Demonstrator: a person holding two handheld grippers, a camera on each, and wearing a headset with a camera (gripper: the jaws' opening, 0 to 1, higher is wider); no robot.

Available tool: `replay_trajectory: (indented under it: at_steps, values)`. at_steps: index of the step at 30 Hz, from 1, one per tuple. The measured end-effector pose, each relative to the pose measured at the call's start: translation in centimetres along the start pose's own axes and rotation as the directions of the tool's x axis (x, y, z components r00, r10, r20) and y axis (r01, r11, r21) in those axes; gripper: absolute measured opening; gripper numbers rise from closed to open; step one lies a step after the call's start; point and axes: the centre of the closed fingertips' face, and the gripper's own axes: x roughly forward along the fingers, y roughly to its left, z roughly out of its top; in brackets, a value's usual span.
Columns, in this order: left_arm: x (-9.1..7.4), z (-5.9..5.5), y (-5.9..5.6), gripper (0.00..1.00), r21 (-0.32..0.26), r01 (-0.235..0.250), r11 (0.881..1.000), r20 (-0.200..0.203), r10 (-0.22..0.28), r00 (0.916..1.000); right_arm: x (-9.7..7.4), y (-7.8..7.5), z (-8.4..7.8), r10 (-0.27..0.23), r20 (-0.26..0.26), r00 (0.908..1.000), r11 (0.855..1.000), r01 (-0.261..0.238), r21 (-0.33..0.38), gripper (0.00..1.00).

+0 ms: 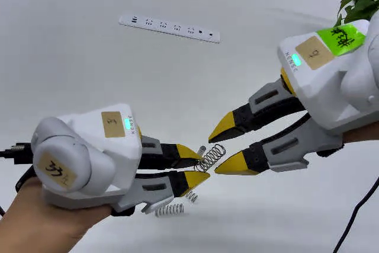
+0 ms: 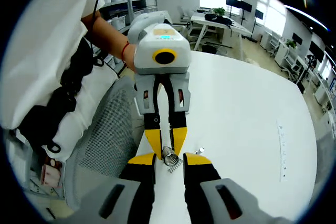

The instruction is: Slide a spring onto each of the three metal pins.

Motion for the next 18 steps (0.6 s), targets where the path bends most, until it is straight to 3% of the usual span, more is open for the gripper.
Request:
replay_trajectory:
  at_steps: [9, 18]
  values:
    - [-0.03, -0.11, 0.32, 0.1, -0.008, -0.005, 1.0, 0.01, 0.005, 0.9999, 0.6, 0.29, -0.26, 0.072, -0.085, 0.9938, 0.994, -0.078, -0.073, 0.16]
    - [-0.17, -0.26, 0.65, 0.1, -0.014, -0.006, 1.0, 0.015, 0.007, 0.9999, 0.7, 0.06, -0.29, 0.086, -0.103, 0.9909, 0.99, -0.096, -0.099, 0.12]
